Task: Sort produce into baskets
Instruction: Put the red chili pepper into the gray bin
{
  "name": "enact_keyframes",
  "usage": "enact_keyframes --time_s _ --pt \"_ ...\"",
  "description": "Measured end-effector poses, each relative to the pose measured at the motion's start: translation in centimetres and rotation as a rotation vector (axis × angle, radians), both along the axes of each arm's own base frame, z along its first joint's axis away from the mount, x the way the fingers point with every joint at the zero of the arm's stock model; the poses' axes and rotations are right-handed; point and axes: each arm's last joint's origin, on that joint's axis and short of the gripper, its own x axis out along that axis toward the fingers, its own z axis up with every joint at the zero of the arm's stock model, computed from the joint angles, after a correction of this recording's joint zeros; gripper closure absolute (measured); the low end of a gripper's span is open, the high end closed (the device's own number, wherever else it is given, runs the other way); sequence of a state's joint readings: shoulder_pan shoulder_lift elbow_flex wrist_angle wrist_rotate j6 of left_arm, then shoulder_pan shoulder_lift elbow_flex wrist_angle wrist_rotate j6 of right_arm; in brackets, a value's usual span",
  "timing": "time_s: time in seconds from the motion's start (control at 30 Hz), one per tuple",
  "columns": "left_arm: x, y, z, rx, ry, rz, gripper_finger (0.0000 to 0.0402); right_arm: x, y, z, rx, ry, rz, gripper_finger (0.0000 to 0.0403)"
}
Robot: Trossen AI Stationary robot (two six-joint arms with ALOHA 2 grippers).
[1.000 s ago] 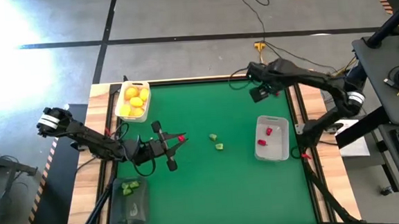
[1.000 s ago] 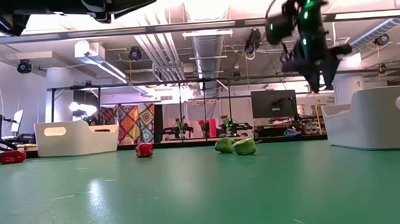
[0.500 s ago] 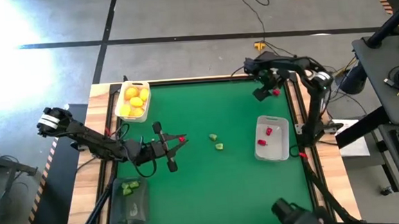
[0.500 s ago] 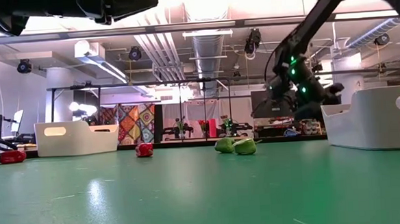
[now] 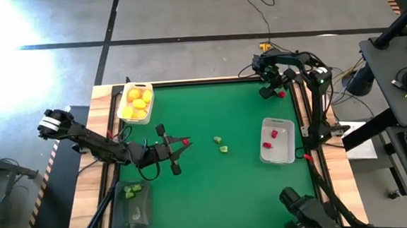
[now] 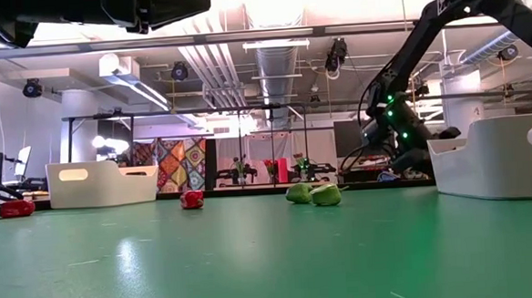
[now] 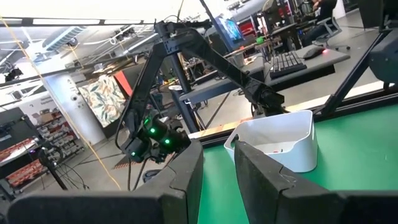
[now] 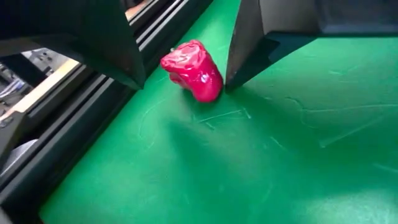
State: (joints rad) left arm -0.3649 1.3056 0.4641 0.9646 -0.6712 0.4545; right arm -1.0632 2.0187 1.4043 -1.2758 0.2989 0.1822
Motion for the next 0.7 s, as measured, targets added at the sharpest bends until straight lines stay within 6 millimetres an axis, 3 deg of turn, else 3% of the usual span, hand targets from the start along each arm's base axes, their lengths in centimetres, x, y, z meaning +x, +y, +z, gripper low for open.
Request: enact_keyframes --time_s 0.27,0.47,0.57,0.7 --pt "0.0 0.0 0.0 0.001 0.003 0.000 0.0324 -0.1 0.2 0.4 -0.006 -0.018 -0.034 0.0247" --pt "0.0 0.0 0.0 0.001 0.003 0.000 0.0324 0.5 0.9 2.2 -0.045 -0.067 -0.038 0.0308" --pt "0.0 0.0 0.0 0.001 0.002 0.000 0.0324 2.1 2.3 3.7 -0.057 -0.131 0.001 0.0324" --pt "0.0 0.0 0.0 0.000 0.001 0.000 0.0324 5.0 6.1 7.0 -0.111 -0.176 0.075 0.0328"
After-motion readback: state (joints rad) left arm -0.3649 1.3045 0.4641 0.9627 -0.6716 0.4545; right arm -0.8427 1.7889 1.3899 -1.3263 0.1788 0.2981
